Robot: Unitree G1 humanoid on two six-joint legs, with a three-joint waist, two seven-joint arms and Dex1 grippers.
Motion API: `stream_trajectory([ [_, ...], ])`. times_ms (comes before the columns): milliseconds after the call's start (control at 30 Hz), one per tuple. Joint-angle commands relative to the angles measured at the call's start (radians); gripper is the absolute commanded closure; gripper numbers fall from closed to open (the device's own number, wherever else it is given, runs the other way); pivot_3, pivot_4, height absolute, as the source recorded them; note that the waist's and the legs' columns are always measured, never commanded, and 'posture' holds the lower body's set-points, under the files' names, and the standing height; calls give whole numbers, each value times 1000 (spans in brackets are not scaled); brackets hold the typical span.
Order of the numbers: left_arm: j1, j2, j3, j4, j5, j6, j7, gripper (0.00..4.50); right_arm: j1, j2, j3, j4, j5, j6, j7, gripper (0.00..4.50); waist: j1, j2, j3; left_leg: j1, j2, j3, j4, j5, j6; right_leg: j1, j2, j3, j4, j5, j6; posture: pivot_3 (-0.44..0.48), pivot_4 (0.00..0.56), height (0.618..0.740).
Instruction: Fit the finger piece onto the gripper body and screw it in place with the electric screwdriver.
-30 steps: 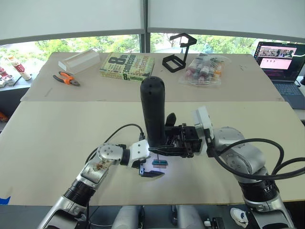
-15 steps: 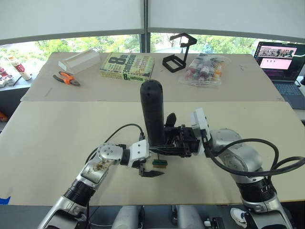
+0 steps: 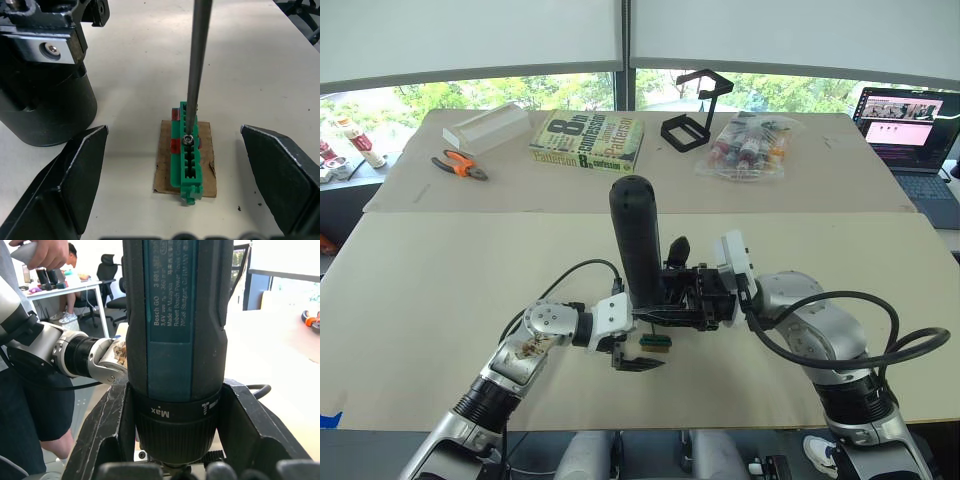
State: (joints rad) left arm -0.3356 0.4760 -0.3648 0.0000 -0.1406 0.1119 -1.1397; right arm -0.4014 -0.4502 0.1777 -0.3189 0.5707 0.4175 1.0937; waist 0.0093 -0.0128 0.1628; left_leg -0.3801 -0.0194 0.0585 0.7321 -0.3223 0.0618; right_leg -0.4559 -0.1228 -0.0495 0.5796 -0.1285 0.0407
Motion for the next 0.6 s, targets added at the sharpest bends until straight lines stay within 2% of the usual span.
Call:
stream_trajectory([
  [33,-7,-2,6,-17,-10,-6,-2,0,-3,7,-18,-18,9,-40,8,2610,0,0,0,0,0,0,0,0,0,0,0,0,0,0,0,0,150,740],
  [600,-9,-1,7,-15,-10,-5,-3,0,-3,8,-15,-21,13,-36,8,2610,0,0,0,0,0,0,0,0,0,0,0,0,0,0,0,0,150,740],
])
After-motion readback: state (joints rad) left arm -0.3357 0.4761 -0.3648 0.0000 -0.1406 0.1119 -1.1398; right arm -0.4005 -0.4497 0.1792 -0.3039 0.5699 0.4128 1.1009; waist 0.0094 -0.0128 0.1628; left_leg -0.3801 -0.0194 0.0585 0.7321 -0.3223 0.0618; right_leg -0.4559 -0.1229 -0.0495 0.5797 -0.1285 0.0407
